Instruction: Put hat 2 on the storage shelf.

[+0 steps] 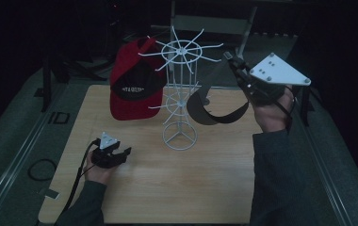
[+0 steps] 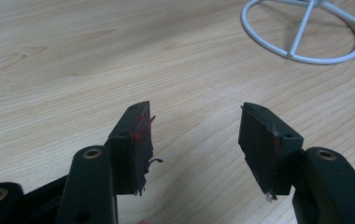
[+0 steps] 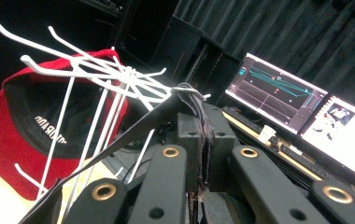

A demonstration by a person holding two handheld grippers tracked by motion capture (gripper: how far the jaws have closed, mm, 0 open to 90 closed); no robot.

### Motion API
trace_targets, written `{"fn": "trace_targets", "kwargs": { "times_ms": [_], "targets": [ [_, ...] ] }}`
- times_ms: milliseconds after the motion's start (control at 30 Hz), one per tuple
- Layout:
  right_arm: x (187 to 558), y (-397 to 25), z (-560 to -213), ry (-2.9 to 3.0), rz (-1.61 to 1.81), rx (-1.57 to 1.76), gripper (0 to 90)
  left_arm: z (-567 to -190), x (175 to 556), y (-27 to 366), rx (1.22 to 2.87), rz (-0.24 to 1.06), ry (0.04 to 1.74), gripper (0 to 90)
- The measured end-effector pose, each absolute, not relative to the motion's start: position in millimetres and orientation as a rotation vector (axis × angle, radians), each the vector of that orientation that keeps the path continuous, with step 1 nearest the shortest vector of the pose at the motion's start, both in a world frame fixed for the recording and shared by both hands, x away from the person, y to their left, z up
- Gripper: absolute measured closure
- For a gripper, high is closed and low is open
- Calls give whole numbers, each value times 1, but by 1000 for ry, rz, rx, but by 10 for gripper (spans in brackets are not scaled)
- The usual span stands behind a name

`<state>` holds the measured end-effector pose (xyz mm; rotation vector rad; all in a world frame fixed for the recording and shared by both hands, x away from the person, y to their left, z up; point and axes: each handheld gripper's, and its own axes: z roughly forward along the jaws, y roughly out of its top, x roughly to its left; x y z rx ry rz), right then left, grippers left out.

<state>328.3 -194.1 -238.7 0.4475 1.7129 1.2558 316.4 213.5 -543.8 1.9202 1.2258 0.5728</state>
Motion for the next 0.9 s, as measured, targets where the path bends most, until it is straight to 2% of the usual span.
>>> {"fn": "trace_targets", "kwargs": {
  "times_ms": [633,900],
  "targets": [
    [327,-192,-229,1702,1272,424,876,-544,317,213,1921,568,1225,448],
    [349,-185,-239,1774,1233,467,876,-544,317,214,1921,568,1225,448]
  ]
}}
